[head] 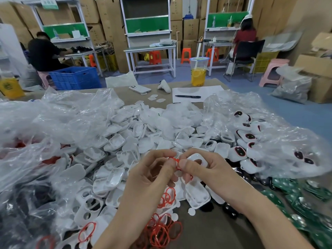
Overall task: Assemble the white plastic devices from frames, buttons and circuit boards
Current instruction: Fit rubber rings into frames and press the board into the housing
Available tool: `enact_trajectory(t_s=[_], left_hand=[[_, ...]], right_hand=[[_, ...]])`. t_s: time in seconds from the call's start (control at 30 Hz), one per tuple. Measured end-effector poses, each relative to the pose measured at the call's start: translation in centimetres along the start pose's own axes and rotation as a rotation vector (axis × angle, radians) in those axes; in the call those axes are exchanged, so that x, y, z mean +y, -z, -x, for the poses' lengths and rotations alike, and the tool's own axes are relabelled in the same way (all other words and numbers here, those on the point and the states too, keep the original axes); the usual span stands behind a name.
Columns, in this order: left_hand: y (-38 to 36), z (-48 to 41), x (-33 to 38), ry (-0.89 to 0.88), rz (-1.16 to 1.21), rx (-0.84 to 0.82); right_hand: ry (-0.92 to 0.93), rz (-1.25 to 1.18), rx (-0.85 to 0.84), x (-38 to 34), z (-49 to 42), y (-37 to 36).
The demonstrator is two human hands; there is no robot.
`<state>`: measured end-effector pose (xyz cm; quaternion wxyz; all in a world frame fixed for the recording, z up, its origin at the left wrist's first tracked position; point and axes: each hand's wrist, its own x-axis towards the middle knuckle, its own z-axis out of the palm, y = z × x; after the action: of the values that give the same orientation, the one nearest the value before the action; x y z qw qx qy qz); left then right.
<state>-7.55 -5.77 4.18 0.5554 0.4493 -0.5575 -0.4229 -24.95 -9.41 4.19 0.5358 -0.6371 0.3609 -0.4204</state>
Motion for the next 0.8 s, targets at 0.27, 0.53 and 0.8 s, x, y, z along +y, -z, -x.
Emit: enact_trajectory(t_s=[0.27,0.53,0.8], left_hand=[[0.29,-0.23,-0.05,-0.001,-0.005,-0.008],[0.4,-0.3,0.06,0.028,0.055,-0.05],[0.61,-0.39,-0.1,0.052,0.069,-0.081]], right_hand=[[-0.018,-0.082,0.01,0.01,-0.03,-0.04],[-0.038,-0.077,-0.046,-0.46,0.14,-0.12],[-0.03,0.007,-0.055,-0.1,0.08,-0.11]])
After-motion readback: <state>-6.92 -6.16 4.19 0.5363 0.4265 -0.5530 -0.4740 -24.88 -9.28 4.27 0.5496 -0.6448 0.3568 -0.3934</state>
